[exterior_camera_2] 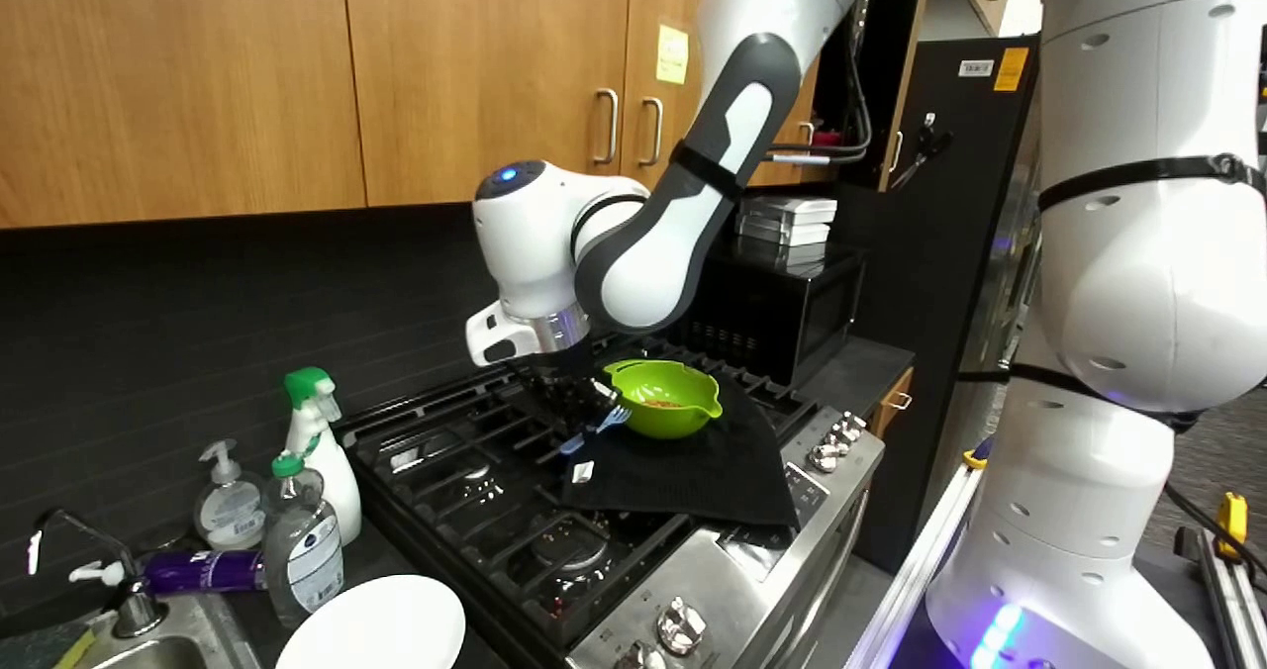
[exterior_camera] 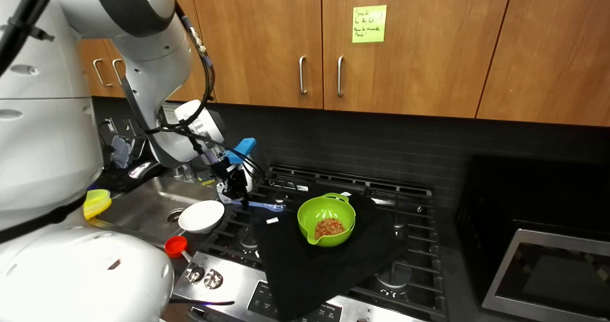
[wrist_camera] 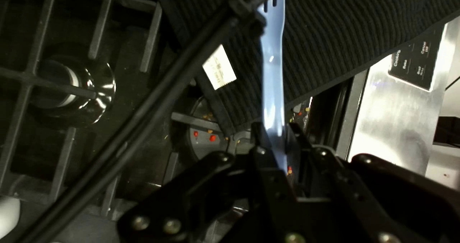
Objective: Use the blue fork to stir the contents in the light green bowl.
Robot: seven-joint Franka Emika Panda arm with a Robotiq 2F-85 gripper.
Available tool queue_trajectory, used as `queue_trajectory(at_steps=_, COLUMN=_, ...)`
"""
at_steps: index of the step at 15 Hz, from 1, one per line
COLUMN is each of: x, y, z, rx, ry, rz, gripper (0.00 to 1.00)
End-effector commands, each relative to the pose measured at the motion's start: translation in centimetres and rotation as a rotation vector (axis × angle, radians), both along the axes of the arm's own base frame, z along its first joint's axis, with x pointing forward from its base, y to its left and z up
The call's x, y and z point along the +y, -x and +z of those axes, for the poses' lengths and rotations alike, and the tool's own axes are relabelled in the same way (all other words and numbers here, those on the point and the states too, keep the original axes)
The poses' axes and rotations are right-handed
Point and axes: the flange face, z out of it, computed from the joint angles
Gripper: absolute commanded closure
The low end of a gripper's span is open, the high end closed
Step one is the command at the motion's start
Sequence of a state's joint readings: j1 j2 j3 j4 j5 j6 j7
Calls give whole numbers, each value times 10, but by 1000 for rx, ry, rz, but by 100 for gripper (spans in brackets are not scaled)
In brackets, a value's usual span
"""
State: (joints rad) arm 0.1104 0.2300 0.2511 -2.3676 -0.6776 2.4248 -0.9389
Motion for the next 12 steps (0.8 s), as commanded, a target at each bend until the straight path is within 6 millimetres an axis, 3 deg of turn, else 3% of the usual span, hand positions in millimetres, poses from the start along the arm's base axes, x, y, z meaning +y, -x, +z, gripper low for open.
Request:
queue_trajectory(at_steps=1, x=-12, y=6, z=26, rx=-27, ry=-39, rz=31, gripper=95)
queue_trajectory(at_steps=6, x=-27, y=7, z=55, rx=-110, ry=-185, rz=91, gripper=95)
queue_trajectory(at_steps=12, x=-59, y=16, z=58, rx=-144, ry=-317, rz=93, gripper=95)
